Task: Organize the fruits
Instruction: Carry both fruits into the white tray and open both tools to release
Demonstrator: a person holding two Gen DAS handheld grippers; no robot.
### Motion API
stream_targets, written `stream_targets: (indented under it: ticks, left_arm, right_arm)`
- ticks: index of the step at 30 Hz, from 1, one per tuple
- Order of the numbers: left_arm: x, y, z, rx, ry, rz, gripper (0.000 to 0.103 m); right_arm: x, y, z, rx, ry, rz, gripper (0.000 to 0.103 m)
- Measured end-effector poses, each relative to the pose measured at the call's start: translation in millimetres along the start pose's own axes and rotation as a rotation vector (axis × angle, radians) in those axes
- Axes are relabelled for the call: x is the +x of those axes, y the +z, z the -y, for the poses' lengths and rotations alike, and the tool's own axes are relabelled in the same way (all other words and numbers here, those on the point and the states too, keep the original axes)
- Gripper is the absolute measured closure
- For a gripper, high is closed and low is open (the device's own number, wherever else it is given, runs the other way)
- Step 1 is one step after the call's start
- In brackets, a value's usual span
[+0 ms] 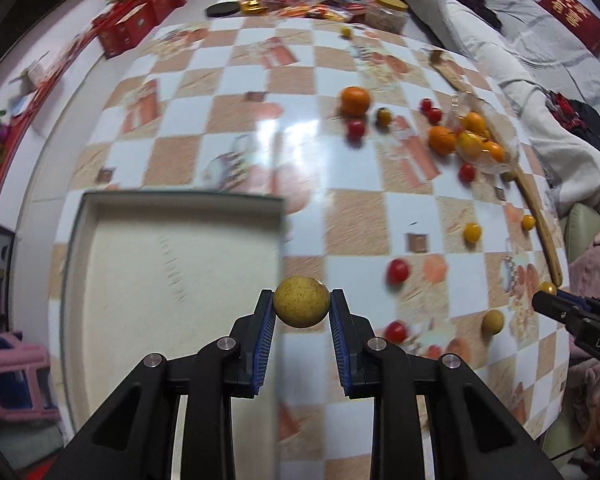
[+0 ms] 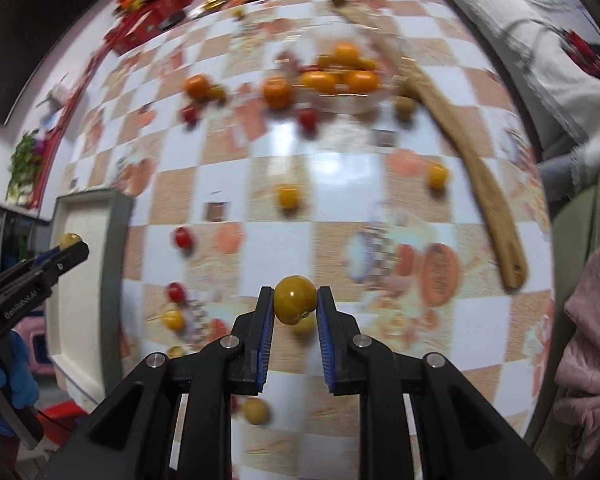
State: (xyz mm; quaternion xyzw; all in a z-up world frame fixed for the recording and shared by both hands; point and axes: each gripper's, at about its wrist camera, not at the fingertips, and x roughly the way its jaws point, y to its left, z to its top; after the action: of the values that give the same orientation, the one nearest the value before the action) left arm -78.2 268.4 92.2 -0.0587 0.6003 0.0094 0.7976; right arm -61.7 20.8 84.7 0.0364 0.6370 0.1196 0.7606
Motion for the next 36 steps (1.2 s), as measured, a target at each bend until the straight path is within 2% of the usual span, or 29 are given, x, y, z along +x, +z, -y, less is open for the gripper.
stream_targets:
  ticks: [7,12,20,28,29,31,32,33,36]
  left_arm:
    - [0.8,-36.4,-81.8,-0.143,0.096,-0.034,0.074]
    - [8.6,-54.5,-121.0,-0.192,0.151,-0.055,0.074]
    - [27.6,-71.4,-145.8,-0.204,0.184,-0.087,0.074]
    - [37.6,-80.6,-141.3,-0.159,0.229,-0.108,0.073]
    - [38.7,-82.6,-143.1,-0.157,0.228,-0.116,0.072]
    - [37.8,-84.5,-143.4,-0.159,0.232,-0.117,0.039]
    - [36.4,-85.5,-143.9,-0.162,0.244,-0.106,0.02]
    - [32.9,-86.9,-144.1,-0.162,0.255,-0.082,0.019]
    - [32.4,-88.1,-144.5,-0.155,0.252,-0.095,0.019]
  right_arm:
    - [17.5,6.5,-90.9,-0.137,0.085,-0.038,0.08]
    - [41.5,8.5,-150.9,-0.207,0.142,-0.082,0.08]
    - [89.2,12.6,-226.2,-0.303,0.165,-0.162,0.08]
    - [126.8,15.0,-255.7,-0.39,0.07,-0.205,0.079]
    - [131.7,14.6,-257.8,-0.399,0.061,-0.218,0.079]
    - [133.8,14.8,-262.5,-0.416,0.054,-0.211,0.073]
    - [134.6,14.3,-266.4,-0.431,0.055,-0.212,0.06]
    - [134.4,14.5,-269.4,-0.436,0.054,-0.211,0.046]
    - [131.1,15.4,-275.8,-0.44,0.059,-0.197,0.039]
